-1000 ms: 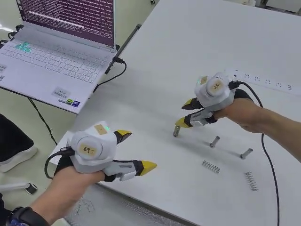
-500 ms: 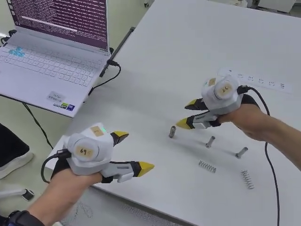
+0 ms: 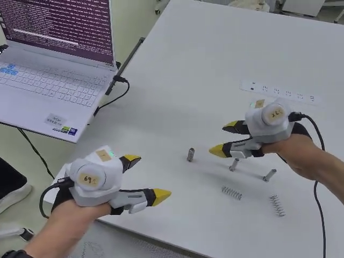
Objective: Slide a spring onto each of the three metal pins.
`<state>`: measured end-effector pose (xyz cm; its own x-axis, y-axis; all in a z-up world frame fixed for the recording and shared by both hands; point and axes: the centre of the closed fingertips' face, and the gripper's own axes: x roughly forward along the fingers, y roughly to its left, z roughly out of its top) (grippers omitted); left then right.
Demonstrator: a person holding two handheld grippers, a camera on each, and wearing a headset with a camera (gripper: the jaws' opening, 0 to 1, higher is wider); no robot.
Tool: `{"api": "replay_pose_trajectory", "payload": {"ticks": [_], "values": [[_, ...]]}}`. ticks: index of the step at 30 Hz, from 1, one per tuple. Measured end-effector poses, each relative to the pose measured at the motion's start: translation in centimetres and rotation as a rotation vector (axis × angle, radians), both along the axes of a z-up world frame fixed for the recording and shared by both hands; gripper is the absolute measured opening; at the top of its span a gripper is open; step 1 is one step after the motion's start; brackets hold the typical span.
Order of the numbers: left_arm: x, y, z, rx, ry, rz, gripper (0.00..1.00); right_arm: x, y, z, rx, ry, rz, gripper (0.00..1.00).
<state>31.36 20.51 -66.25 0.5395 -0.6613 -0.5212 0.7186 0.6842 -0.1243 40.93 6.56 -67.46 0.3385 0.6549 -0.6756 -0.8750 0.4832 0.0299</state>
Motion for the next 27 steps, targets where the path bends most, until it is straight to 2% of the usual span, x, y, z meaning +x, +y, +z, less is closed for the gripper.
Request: {"api": "replay_pose_trajectory", "payload": {"ticks": [14, 27], "values": [[0.4, -0.7, 0.2, 0.0, -0.005, -0.019, 0.64, -2.5, -4.6, 0.3, 0.053, 0.014, -0.155, 0.52], [1.0, -1.3, 0.6, 0.003, -0.012, -0.038, 0.64, -4.9, -6.9, 0.7, 0.102, 0.017, -0.261, 0.57]]}}
